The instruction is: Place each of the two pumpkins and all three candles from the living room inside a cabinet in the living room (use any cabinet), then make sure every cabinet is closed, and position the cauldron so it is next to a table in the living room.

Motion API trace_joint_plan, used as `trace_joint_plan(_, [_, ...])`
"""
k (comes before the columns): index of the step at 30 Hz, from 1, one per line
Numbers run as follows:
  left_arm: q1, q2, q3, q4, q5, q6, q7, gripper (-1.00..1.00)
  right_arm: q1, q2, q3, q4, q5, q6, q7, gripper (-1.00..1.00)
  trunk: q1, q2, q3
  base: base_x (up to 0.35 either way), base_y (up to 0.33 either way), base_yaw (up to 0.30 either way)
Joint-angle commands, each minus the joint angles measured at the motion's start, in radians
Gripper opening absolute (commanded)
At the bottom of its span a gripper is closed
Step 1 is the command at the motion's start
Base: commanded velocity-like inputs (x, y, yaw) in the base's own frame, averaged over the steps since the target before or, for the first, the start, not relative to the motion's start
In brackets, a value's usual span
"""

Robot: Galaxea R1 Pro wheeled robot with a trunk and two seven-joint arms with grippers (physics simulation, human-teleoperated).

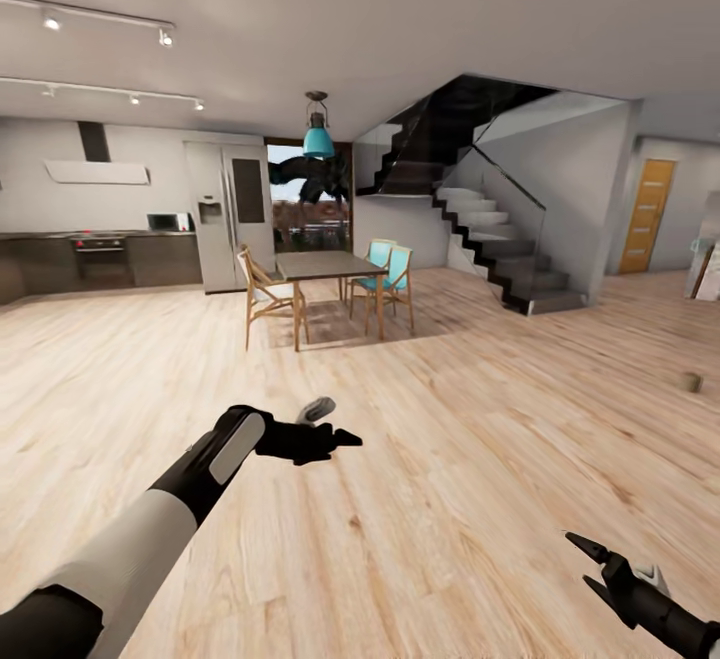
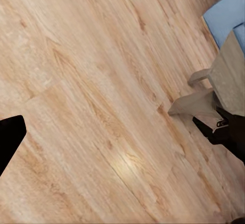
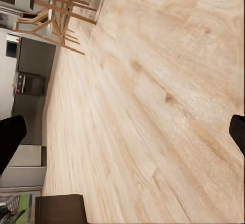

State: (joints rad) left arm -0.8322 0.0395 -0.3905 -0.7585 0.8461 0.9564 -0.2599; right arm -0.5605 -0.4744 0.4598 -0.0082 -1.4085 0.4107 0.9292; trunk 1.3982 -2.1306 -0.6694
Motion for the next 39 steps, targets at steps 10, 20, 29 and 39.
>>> trace_joint_plan(10, [0.012,0.011,-0.002,-0.001,-0.007,-0.005,-0.009,1.00,-0.002,-0.013,0.008,0.000,-0.010,0.037,-0.060,1.00,0.000,-0.001,-0.014,0.000,0.000,-0.139])
trace_joint_plan(20, [0.013,0.015,-0.002,-0.001,-0.047,-0.032,-0.005,1.00,-0.015,-0.007,0.034,-0.087,0.020,0.027,-0.453,1.00,0.000,-0.001,-0.030,0.000,0.000,0.041])
trace_joint_plan(29, [0.015,0.037,-0.002,0.004,-0.138,-0.088,0.014,1.00,-0.018,-0.005,0.043,-0.466,0.050,0.017,-1.244,1.00,0.000,-0.001,-0.043,0.000,0.000,0.108])
trace_joint_plan(39, [0.019,0.013,-0.001,0.015,-0.182,-0.183,0.491,1.00,-0.018,-0.004,0.051,-0.571,0.080,0.019,-1.343,1.00,0.000,-0.001,-0.051,0.000,0.000,0.080])
